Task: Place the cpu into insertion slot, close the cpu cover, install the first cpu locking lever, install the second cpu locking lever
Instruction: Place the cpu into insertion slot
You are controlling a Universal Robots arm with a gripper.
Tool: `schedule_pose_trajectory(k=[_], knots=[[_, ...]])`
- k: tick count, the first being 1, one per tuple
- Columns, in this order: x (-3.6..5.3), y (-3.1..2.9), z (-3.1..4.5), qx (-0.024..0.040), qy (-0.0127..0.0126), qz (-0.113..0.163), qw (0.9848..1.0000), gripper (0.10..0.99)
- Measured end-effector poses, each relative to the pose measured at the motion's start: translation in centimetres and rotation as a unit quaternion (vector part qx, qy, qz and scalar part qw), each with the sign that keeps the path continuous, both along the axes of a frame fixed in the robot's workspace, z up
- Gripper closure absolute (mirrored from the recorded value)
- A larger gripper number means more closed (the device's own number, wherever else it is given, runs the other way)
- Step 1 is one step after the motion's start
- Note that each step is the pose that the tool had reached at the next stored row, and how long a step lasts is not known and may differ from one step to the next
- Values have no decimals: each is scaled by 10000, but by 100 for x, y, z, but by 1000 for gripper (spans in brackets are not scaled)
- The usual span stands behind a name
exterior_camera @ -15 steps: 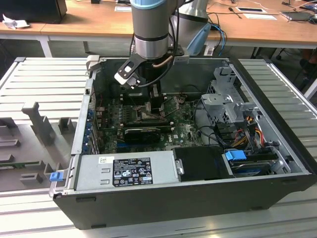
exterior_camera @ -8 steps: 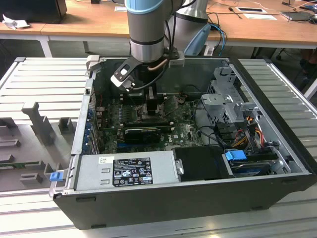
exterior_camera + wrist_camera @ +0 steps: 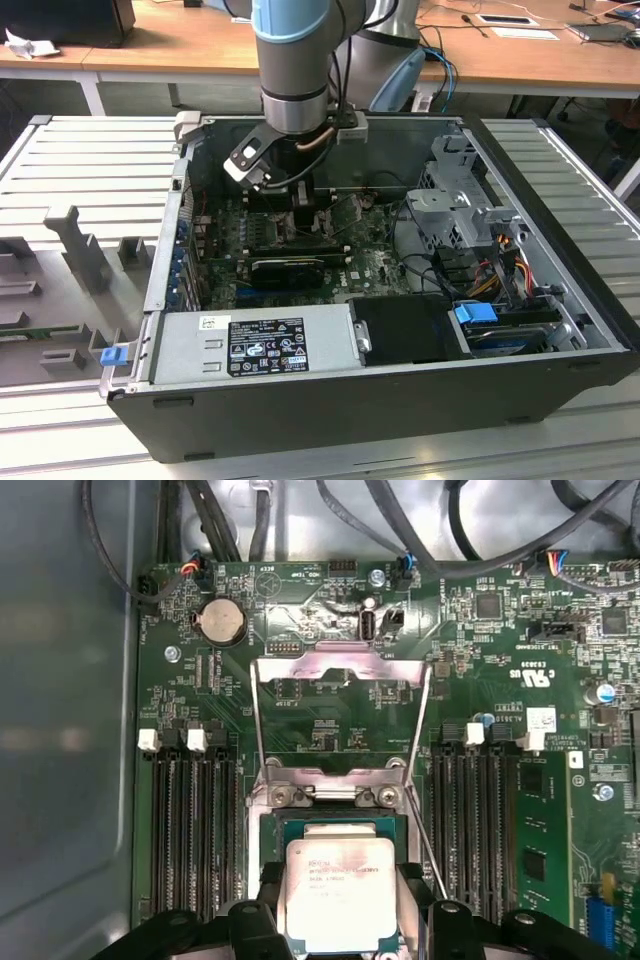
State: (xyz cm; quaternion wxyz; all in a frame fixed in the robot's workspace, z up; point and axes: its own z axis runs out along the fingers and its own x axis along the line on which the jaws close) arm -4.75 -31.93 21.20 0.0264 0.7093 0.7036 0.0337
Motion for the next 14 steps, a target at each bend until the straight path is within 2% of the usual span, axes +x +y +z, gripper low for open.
schedule_pose_trajectory(k=[14], knots=[[-6,19,-98,-1,1,-38,10000,561]])
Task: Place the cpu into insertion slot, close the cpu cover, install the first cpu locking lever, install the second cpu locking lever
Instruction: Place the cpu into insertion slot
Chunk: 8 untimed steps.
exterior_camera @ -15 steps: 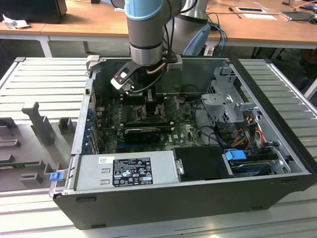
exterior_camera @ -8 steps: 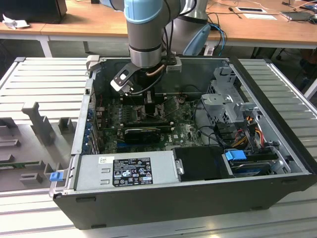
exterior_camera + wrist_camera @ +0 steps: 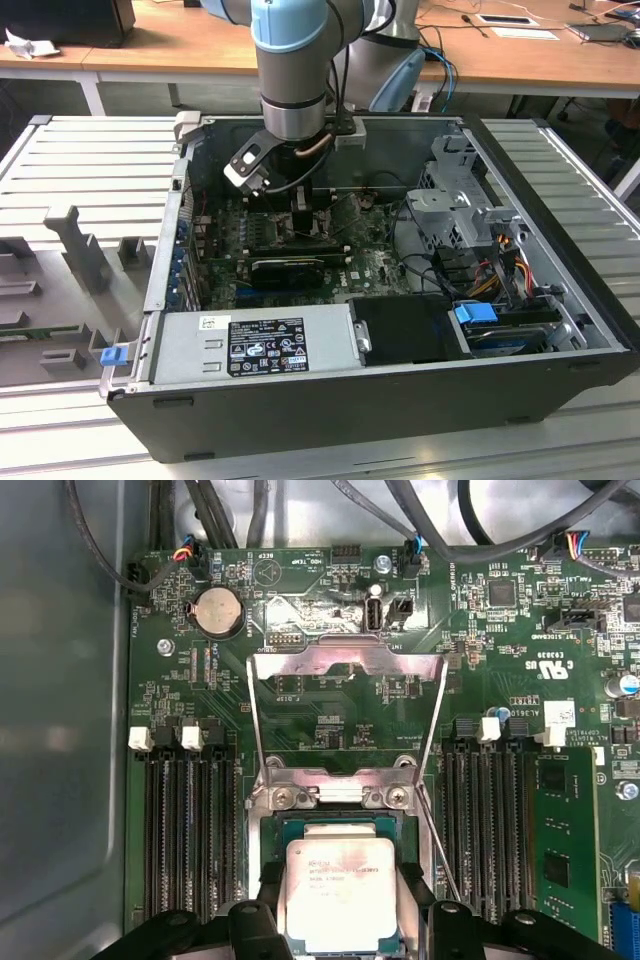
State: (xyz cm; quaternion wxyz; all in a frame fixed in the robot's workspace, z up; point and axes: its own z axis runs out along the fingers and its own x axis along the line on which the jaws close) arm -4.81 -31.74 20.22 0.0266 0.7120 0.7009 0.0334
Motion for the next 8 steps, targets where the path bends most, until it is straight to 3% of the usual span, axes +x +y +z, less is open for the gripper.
schedule_pose_trajectory(k=[5,8], knots=[[0,0,-1,1,-1,0,10000,561],[0,0,-2,1,-1,0,10000,486]])
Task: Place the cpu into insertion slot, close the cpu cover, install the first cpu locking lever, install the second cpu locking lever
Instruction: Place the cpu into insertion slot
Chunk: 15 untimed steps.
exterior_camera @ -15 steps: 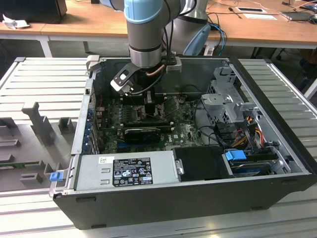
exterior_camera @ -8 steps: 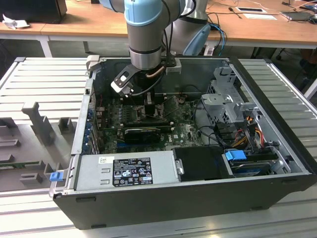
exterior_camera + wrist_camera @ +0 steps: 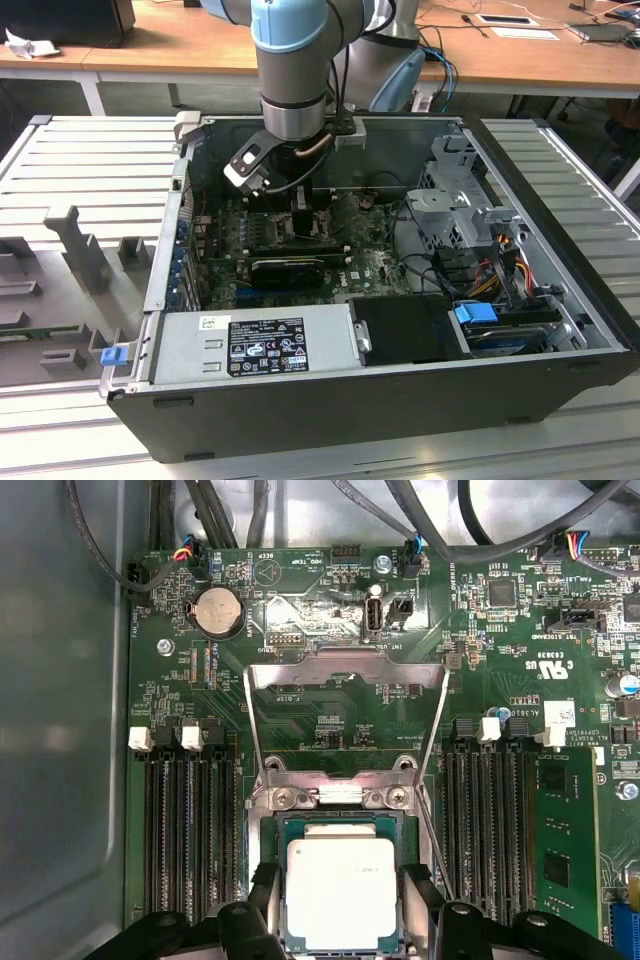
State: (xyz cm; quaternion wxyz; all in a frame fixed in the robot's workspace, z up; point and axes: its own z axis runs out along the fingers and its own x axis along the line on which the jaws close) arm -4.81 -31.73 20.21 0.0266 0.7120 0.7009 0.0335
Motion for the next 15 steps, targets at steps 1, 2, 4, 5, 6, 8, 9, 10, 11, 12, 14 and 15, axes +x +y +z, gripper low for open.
schedule_pose_trajectory(k=[1,2,4,5,6,8,9,10,11,12,14,15], knots=[[0,1,0,1,-1,0,10000,486],[0,2,1,2,-1,0,10000,486],[0,2,20,1,0,0,10000,486],[0,2,47,1,0,0,10000,486],[0,2,64,1,0,0,10000,498],[0,2,89,0,3,0,10000,627],[1,2,103,0,9,0,10000,690],[1,2,118,0,13,-1,10000,749],[2,2,130,0,16,0,10000,808],[2,2,138,0,17,0,10000,867],[2,2,151,0,18,0,10000,980],[2,2,160,0,18,0,10000,980]])
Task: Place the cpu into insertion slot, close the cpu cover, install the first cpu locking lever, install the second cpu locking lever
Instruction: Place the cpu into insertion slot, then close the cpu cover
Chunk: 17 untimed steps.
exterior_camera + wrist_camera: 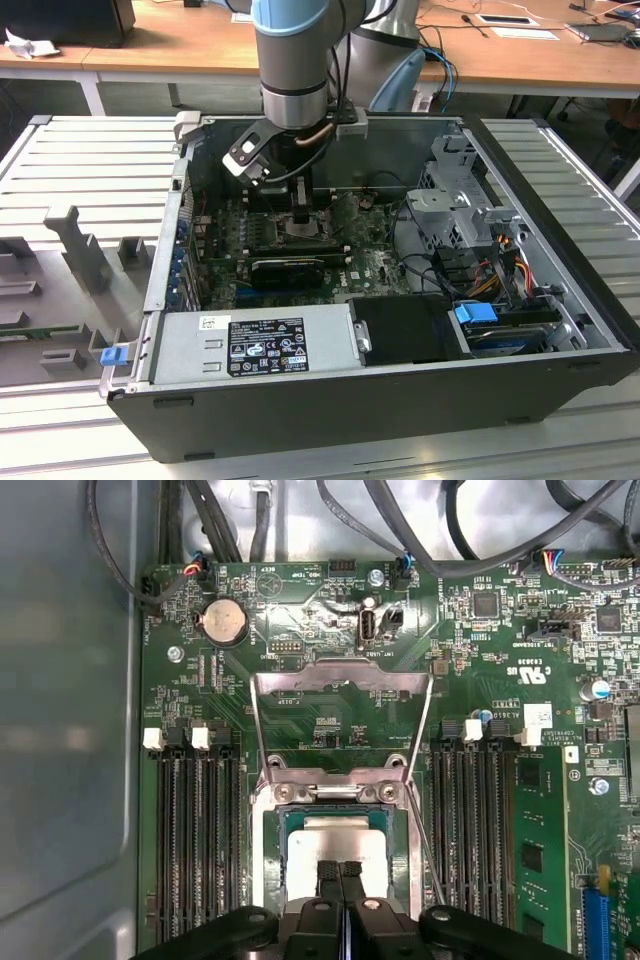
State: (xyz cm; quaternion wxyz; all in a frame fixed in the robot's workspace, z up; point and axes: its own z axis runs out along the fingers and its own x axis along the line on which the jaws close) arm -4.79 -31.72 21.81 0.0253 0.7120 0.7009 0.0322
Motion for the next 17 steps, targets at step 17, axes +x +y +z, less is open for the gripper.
schedule_pose_trajectory(k=[17], knots=[[183,-6,40,12,108,-7,9999,980]])
